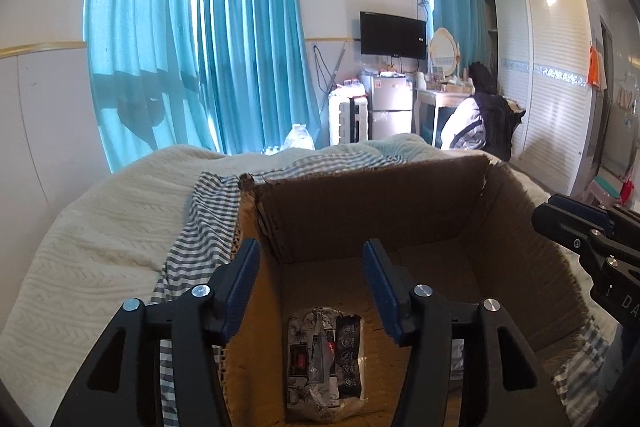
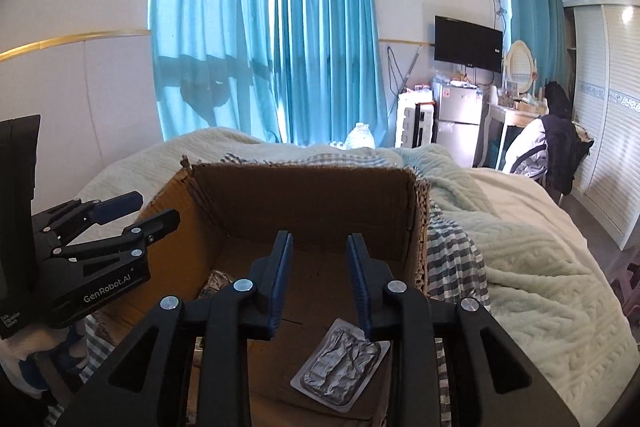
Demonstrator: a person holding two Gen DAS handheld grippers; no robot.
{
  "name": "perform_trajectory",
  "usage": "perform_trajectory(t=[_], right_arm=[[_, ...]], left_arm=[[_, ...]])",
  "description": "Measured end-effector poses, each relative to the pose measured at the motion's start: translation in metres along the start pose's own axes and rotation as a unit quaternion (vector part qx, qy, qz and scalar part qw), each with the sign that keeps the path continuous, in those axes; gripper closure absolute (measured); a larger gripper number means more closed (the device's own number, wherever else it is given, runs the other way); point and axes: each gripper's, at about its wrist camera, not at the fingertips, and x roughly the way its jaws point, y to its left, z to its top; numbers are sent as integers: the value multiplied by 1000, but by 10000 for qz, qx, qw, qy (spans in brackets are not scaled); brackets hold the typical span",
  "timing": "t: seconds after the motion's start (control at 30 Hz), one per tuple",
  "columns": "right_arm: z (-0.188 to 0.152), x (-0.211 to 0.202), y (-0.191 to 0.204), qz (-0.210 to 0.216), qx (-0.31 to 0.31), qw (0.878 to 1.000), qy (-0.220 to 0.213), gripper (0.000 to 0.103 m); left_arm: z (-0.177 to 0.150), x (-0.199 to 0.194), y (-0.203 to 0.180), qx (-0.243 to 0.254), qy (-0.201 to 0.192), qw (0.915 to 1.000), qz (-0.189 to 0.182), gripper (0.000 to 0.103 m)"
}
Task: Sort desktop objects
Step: 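Open both grippers to drop the wipe pack and blister pack into the box, then move both grippers back toward the pile of items beside the box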
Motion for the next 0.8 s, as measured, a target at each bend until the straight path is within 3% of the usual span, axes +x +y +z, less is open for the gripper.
perform_trajectory(t=[0.4,0.8], right_arm=[[16,-74,12,64,-46,9990,-434,75],[10,-139,22,87,-4,9978,-658,74]], left_arm=[[20,-75,12,-288,-538,9981,121,12],[22,-134,18,-542,-846,9947,204,0]])
